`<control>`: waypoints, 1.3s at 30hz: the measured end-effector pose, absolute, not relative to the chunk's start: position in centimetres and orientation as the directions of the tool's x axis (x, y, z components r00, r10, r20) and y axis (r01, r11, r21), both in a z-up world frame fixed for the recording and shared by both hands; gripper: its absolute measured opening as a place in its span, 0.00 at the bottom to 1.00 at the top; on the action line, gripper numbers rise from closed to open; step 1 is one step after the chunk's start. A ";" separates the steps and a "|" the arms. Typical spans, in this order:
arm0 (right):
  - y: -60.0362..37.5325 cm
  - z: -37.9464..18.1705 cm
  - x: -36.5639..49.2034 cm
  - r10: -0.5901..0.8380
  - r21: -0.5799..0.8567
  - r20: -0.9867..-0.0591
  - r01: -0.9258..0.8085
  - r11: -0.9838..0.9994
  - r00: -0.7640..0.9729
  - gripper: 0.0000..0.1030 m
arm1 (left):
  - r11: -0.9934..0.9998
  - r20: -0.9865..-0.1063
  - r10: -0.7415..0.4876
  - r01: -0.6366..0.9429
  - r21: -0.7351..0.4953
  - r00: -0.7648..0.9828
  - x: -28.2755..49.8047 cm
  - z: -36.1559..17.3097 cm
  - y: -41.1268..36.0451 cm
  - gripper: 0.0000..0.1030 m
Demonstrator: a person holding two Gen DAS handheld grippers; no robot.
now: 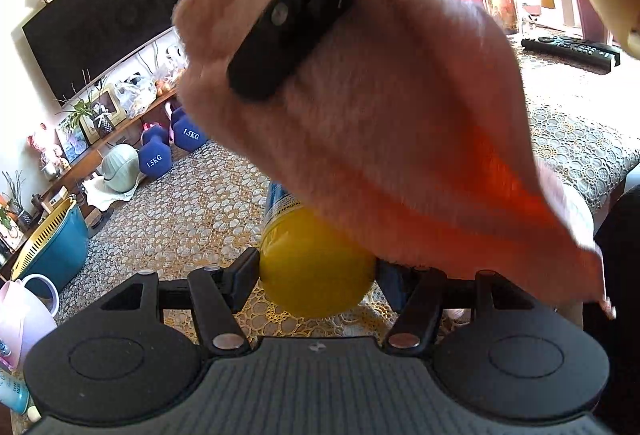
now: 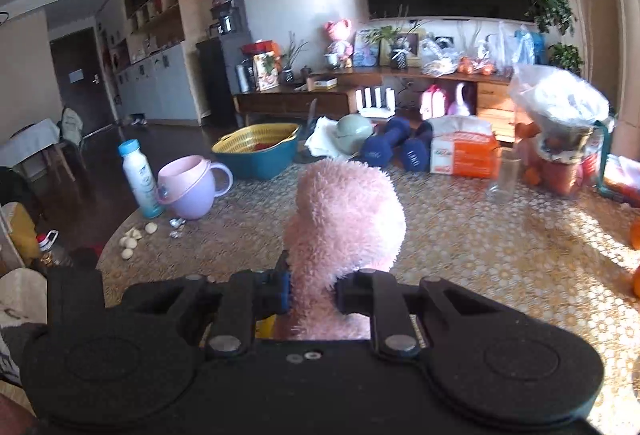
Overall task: Clean container
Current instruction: 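Lift the jar with the left tool while the right tool wipes it with the towel, then rub the towel over the jar's label and lid with the right tool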
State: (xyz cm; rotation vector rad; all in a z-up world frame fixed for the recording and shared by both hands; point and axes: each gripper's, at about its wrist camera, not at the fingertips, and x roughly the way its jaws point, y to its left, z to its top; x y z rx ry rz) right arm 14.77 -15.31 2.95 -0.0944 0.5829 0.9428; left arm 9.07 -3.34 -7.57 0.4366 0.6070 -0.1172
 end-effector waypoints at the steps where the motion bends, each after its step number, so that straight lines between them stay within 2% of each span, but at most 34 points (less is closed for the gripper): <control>1: -14.6 2.4 14.8 0.743 0.190 -0.524 -0.794 0.577 0.415 0.19 | 0.903 -0.576 0.017 0.235 0.360 0.817 9.1 -7.6 -3.3 0.60; 6: -12.6 -0.5 16.0 0.718 0.232 -0.606 -0.786 0.573 0.344 0.19 | 0.907 -0.585 0.008 0.240 0.345 0.811 9.1 -7.9 -2.9 0.60; 12: -14.0 -2.3 18.8 0.680 0.257 -0.625 -0.722 0.643 0.382 0.20 | 0.917 -0.591 -0.007 0.241 0.319 0.807 9.0 -8.0 -2.3 0.60; 20: -18.4 -3.8 20.6 0.531 0.161 -0.692 -0.613 0.774 0.488 0.19 | 0.921 -0.594 -0.009 0.237 0.308 0.805 8.8 -8.1 -2.2 0.60; 28: -22.9 0.2 19.8 0.458 0.013 -0.620 -0.575 0.818 0.637 0.20 | 0.922 -0.599 -0.001 0.233 0.310 0.801 8.9 -8.1 -2.2 0.60; 35: -21.0 -2.9 19.8 0.619 0.264 -0.671 -0.649 0.714 0.408 0.20 | 0.922 -0.604 0.003 0.232 0.311 0.797 8.8 -8.0 -2.2 0.60; 39: -19.6 -5.3 19.8 0.630 0.333 -0.713 -0.641 0.691 0.309 0.22 | 0.924 -0.606 0.003 0.230 0.306 0.796 8.8 -7.9 -2.2 0.60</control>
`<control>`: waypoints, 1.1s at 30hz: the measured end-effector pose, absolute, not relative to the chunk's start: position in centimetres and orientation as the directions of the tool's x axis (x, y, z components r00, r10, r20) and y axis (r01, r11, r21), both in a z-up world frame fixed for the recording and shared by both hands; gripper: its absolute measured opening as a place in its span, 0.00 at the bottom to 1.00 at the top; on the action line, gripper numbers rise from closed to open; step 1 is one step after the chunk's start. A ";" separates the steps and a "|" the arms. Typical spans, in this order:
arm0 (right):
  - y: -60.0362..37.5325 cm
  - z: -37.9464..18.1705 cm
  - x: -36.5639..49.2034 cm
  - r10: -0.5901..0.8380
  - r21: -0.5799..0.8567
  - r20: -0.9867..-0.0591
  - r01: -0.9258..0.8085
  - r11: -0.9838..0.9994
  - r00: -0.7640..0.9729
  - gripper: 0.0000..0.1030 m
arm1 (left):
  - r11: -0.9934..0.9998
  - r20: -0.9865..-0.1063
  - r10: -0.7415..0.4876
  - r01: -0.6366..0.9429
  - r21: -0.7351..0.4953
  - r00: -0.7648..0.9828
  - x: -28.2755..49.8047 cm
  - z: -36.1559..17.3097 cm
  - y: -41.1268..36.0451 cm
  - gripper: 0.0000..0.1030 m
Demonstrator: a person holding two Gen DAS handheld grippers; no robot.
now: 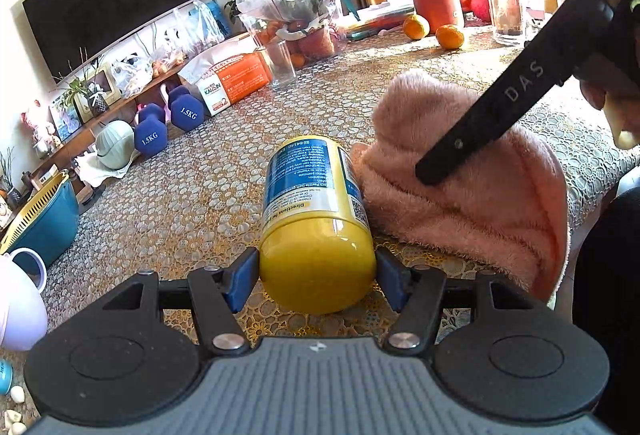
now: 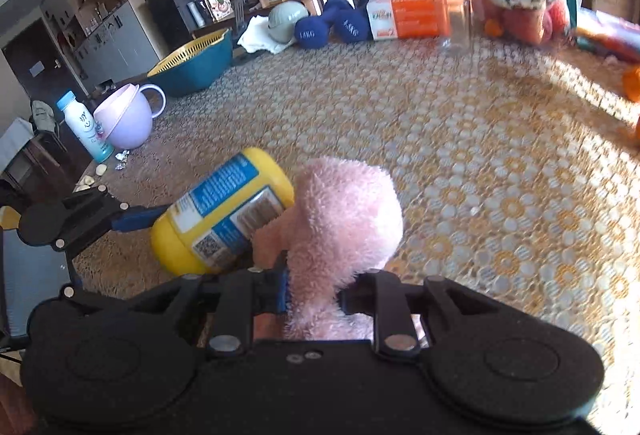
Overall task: Clean container
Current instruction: 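Rub the towel over the jar's label and lid with the right tool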
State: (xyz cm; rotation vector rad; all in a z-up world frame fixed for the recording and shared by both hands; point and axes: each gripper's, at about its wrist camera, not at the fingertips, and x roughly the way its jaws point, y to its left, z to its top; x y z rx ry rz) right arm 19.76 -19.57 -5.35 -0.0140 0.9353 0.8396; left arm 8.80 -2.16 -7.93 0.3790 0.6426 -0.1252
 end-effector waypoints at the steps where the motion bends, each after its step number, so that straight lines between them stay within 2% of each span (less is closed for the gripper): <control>1: -19.5 -5.8 19.8 0.640 0.361 -0.713 -0.633 0.685 0.286 0.23 | 0.924 -0.605 0.004 0.229 0.307 0.797 8.8 -8.0 -2.2 0.60; 3: -18.9 -6.0 19.4 0.623 0.328 -0.724 -0.647 0.688 0.296 0.24 | 0.923 -0.603 0.005 0.229 0.310 0.797 8.8 -8.0 -2.2 0.60; 6: -17.6 -5.4 18.1 0.553 0.172 -0.743 -0.691 0.703 0.377 0.33 | 0.925 -0.606 0.003 0.228 0.304 0.796 8.8 -8.0 -2.2 0.60; 8: -17.4 -4.8 17.3 0.523 0.095 -0.733 -0.696 0.712 0.435 0.63 | 0.927 -0.607 0.002 0.226 0.299 0.795 8.8 -8.0 -2.2 0.60; 10: -17.2 -4.3 16.5 0.517 0.059 -0.720 -0.701 0.710 0.463 0.72 | 0.928 -0.606 0.003 0.224 0.299 0.796 8.8 -8.0 -2.2 0.60; 13: -16.1 -4.7 15.9 0.503 0.026 -0.732 -0.719 0.695 0.460 0.78 | 0.928 -0.604 0.005 0.222 0.301 0.797 8.7 -7.9 -2.2 0.60; 16: -14.6 -5.9 15.6 0.454 -0.047 -0.747 -0.719 0.693 0.486 0.78 | 0.926 -0.603 0.006 0.224 0.305 0.798 8.7 -8.0 -2.2 0.60; 19: -13.5 -6.6 15.7 0.419 -0.088 -0.756 -0.712 0.696 0.503 0.72 | 0.925 -0.601 0.005 0.225 0.307 0.799 8.6 -8.0 -2.3 0.60; 20: -13.2 -6.7 15.6 0.406 -0.113 -0.754 -0.711 0.694 0.516 0.64 | 0.925 -0.601 0.003 0.226 0.304 0.799 8.6 -7.9 -2.2 0.60; 22: -13.0 -6.9 15.6 0.404 -0.122 -0.755 -0.716 0.687 0.516 0.57 | 0.926 -0.601 0.000 0.226 0.301 0.799 8.6 -7.9 -2.2 0.60; 23: -13.0 -6.9 15.6 0.415 -0.112 -0.751 -0.719 0.686 0.513 0.46 | 0.926 -0.601 -0.001 0.227 0.301 0.799 8.6 -7.9 -2.2 0.60; 24: -13.0 -6.8 15.6 0.414 -0.116 -0.748 -0.717 0.687 0.518 0.41 | 0.926 -0.601 -0.001 0.228 0.301 0.799 8.6 -7.9 -2.2 0.60; 26: -13.3 -6.5 15.6 0.416 -0.118 -0.744 -0.716 0.688 0.523 0.23 | 0.924 -0.598 -0.001 0.229 0.306 0.801 8.5 -7.8 -2.2 0.60; 29: -14.7 -4.8 16.0 0.453 -0.071 -0.708 -0.693 0.718 0.541 0.18 | 0.925 -0.594 -0.002 0.227 0.305 0.804 8.6 -7.5 -2.2 0.60; 33: -17.1 -1.0 16.5 0.607 0.122 -0.631 -0.710 0.693 0.484 0.17 | 0.917 -0.584 0.001 0.232 0.324 0.812 8.6 -7.3 -2.5 0.60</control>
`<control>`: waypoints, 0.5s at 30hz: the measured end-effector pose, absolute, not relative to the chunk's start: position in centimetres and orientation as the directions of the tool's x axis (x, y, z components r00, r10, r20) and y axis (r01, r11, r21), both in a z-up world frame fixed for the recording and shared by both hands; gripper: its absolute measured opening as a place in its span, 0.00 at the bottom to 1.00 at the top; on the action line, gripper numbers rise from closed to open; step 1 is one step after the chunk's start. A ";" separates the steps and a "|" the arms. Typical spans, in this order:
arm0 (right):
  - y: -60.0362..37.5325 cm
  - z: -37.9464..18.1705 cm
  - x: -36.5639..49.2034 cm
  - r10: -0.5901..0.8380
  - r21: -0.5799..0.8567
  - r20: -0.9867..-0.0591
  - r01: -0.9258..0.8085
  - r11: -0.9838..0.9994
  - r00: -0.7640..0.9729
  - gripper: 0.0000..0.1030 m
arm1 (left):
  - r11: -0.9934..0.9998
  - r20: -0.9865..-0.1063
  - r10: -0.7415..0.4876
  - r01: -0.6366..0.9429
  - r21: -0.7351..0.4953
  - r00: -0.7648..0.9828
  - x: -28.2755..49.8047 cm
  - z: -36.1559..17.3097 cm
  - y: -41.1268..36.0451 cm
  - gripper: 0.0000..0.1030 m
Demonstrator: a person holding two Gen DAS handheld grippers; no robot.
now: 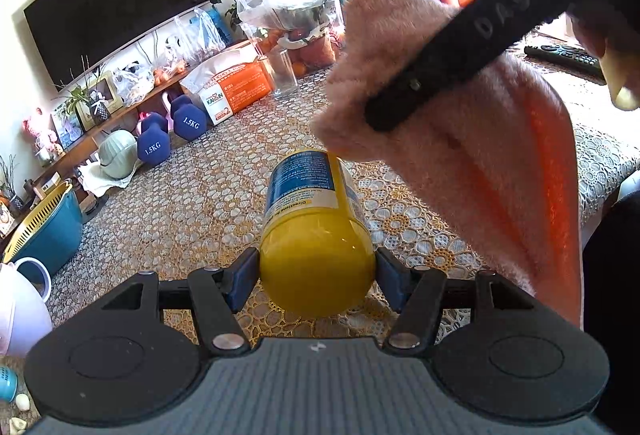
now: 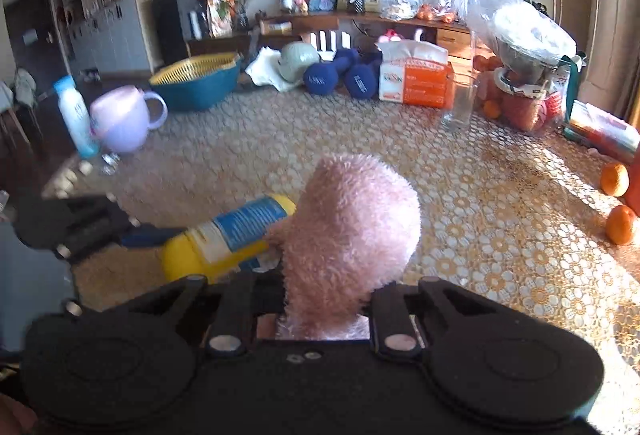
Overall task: Clean container
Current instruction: 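Rub the towel over the jar's label and lid with the right tool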
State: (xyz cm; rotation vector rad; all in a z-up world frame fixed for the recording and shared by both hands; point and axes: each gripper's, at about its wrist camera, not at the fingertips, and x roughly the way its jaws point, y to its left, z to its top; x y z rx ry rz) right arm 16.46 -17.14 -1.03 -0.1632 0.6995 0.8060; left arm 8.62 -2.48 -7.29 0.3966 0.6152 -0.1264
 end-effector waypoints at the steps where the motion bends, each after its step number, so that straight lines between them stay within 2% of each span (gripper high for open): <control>1: -17.2 -0.3 16.3 0.643 0.151 -0.614 -0.731 0.665 0.458 0.17 | 0.915 -0.580 0.001 0.234 0.330 0.815 8.7 -7.2 -2.6 0.60; 7: -14.3 0.2 15.3 0.735 0.218 -0.606 -0.825 0.521 0.304 0.17 | 0.903 -0.577 -0.009 0.254 0.346 0.817 8.7 -7.1 -3.2 0.60; 9: -13.2 -0.4 15.3 0.709 0.172 -0.629 -0.833 0.525 0.317 0.17 | 0.902 -0.585 -0.004 0.255 0.348 0.811 8.8 -7.1 -3.2 0.60; 15: -13.7 -1.2 18.1 0.678 0.186 -0.638 -0.783 0.594 0.364 0.18 | 0.908 -0.584 -0.013 0.255 0.334 0.811 9.0 -6.8 -2.9 0.60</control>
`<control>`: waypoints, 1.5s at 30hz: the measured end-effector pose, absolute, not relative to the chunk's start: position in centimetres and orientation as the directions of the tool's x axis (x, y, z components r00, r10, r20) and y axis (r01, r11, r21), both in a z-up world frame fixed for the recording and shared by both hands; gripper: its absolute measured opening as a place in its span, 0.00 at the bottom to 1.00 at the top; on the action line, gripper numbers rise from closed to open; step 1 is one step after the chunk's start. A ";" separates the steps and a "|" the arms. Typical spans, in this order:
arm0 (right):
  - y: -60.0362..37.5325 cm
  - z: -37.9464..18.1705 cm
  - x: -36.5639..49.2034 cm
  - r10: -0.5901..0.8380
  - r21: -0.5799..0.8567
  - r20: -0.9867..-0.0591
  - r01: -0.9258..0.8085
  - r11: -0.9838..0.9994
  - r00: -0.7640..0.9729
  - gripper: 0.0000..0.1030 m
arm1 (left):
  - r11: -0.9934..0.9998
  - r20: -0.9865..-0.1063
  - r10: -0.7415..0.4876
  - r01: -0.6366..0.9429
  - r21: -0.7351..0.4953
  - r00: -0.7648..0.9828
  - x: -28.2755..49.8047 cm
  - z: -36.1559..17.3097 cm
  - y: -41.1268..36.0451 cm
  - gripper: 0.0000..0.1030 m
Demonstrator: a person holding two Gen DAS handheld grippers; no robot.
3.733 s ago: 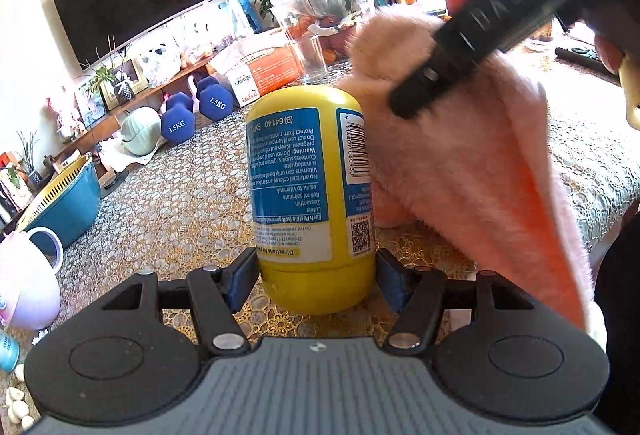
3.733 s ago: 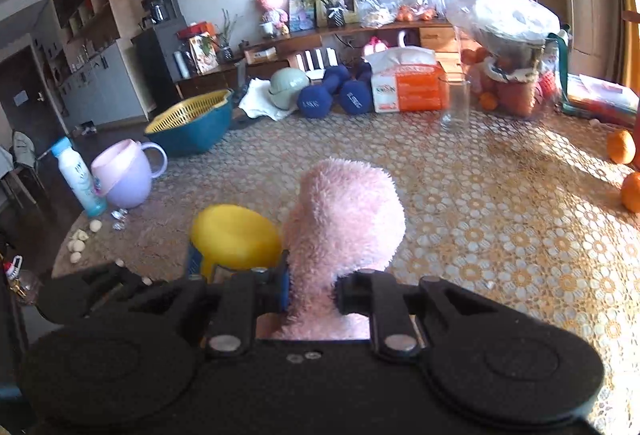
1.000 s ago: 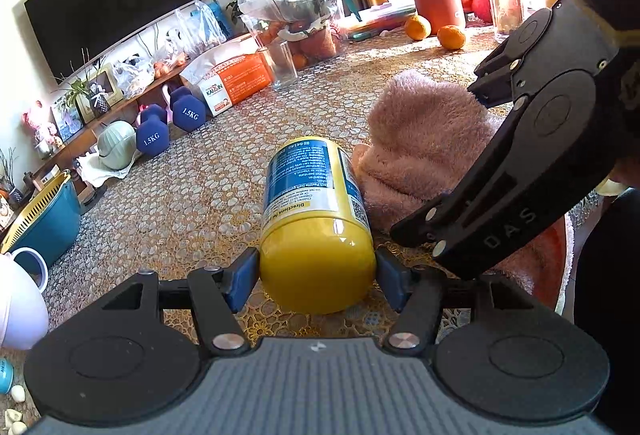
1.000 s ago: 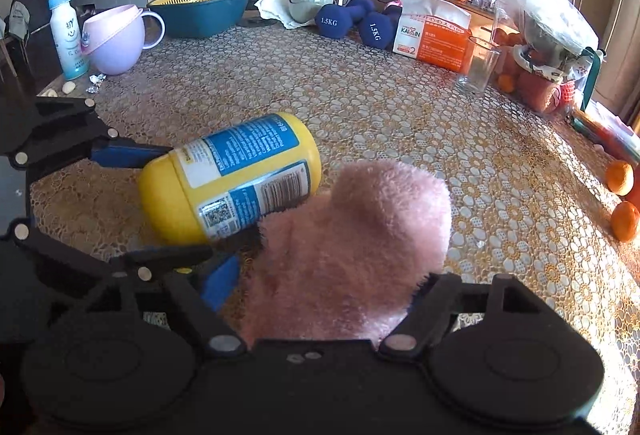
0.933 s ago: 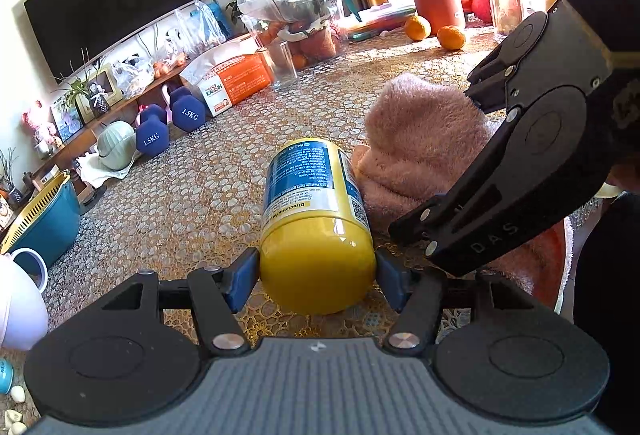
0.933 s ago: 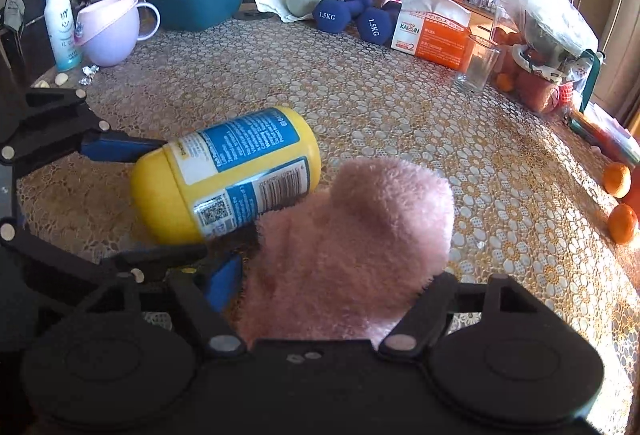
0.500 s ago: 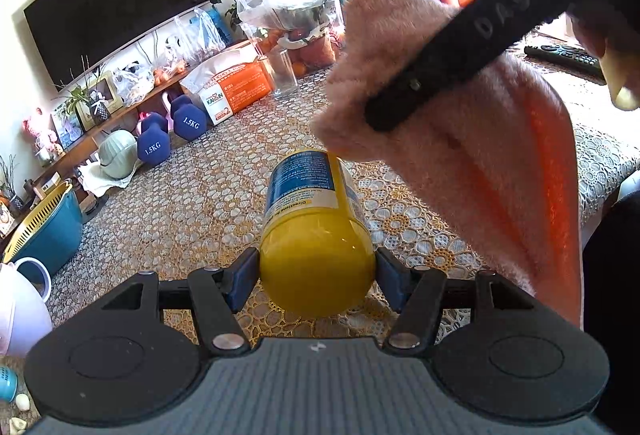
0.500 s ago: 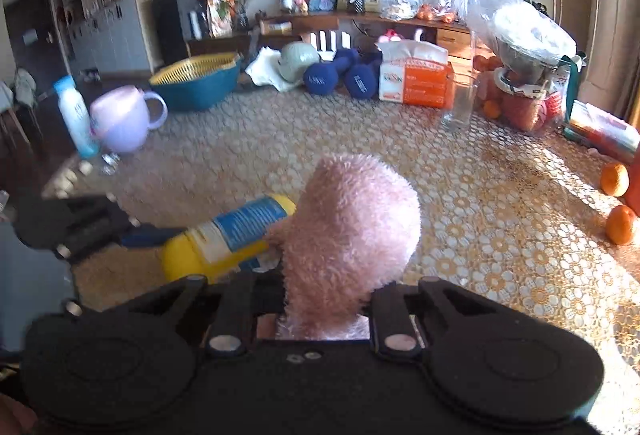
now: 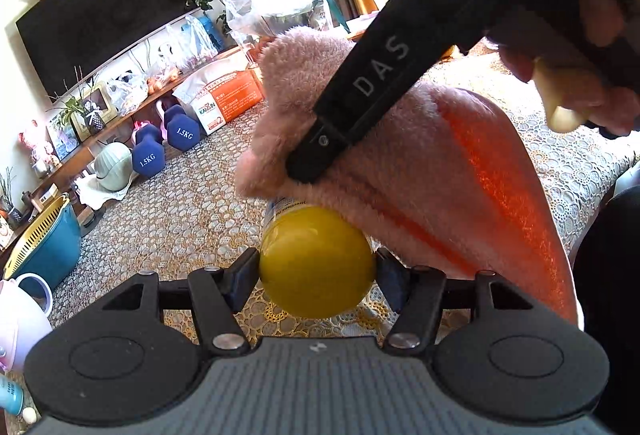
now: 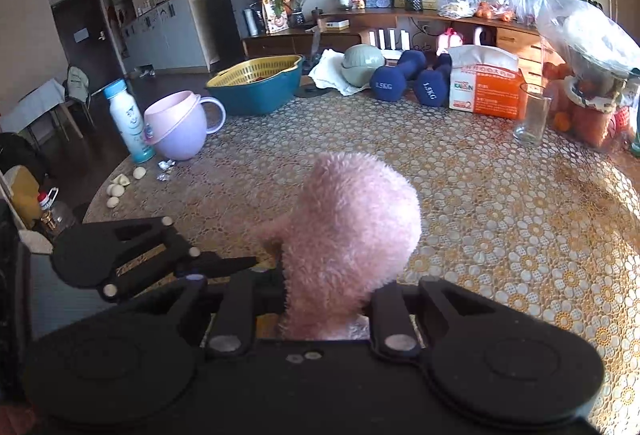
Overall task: Clean container
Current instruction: 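Rub the towel over the jar's label and lid with the right tool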
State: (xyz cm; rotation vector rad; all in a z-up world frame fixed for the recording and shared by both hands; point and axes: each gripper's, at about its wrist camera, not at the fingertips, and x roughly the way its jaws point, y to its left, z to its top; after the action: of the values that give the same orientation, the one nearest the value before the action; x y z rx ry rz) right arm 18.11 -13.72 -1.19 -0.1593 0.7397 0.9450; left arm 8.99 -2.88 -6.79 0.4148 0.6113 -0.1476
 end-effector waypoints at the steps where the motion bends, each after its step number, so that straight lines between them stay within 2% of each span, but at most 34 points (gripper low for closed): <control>1: -13.9 -1.3 18.6 0.671 0.184 -0.640 -0.774 0.606 0.374 0.18 | 0.909 -0.583 -0.016 0.254 0.330 0.812 9.1 -6.7 -2.8 0.60; 7: -15.3 -2.7 21.2 0.629 0.199 -0.655 -0.707 0.679 0.419 0.18 | 0.912 -0.571 -0.014 0.245 0.329 0.821 9.2 -6.3 -2.6 0.60; 12: -16.1 -5.1 21.6 0.556 0.167 -0.712 -0.667 0.726 0.428 0.18 | 0.922 -0.577 -0.019 0.237 0.306 0.817 9.1 -6.0 -2.2 0.60; 20: -18.3 -1.2 18.9 0.647 0.200 -0.627 -0.712 0.673 0.435 0.18 | 0.905 -0.549 -0.053 0.272 0.326 0.834 7.9 -5.1 -3.6 0.60; 25: -18.4 0.7 16.6 0.749 0.274 -0.559 -0.774 0.571 0.356 0.18 | 0.896 -0.540 -0.051 0.277 0.346 0.840 7.6 -5.0 -4.2 0.60; 28: -17.6 0.1 16.2 0.735 0.252 -0.575 -0.777 0.577 0.360 0.18 | 0.899 -0.549 -0.043 0.272 0.343 0.835 7.6 -5.1 -4.2 0.60; 31: -17.5 -1.6 17.5 0.711 0.289 -0.598 -0.727 0.623 0.371 0.18 | 0.919 -0.569 -0.039 0.253 0.303 0.821 7.4 -5.2 -3.2 0.60; 37: -17.3 -4.6 19.0 0.608 0.249 -0.673 -0.646 0.722 0.420 0.18 | 0.950 -0.614 0.003 0.189 0.247 0.790 7.4 -6.0 -0.5 0.59; 41: -17.8 -3.3 18.1 0.630 0.237 -0.647 -0.671 0.702 0.430 0.18 | 0.954 -0.646 0.002 0.193 0.231 0.763 7.2 -7.3 0.1 0.59; 45: -16.7 -1.2 16.8 0.685 0.237 -0.615 -0.737 0.633 0.391 0.18 | 0.939 -0.627 0.021 0.200 0.279 0.779 6.6 -7.7 -0.6 0.59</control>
State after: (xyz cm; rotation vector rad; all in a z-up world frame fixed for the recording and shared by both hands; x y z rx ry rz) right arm 16.77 -16.69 -1.21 -0.0779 0.7418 0.9041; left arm 6.60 -0.64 -7.71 0.3437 0.6748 -0.0988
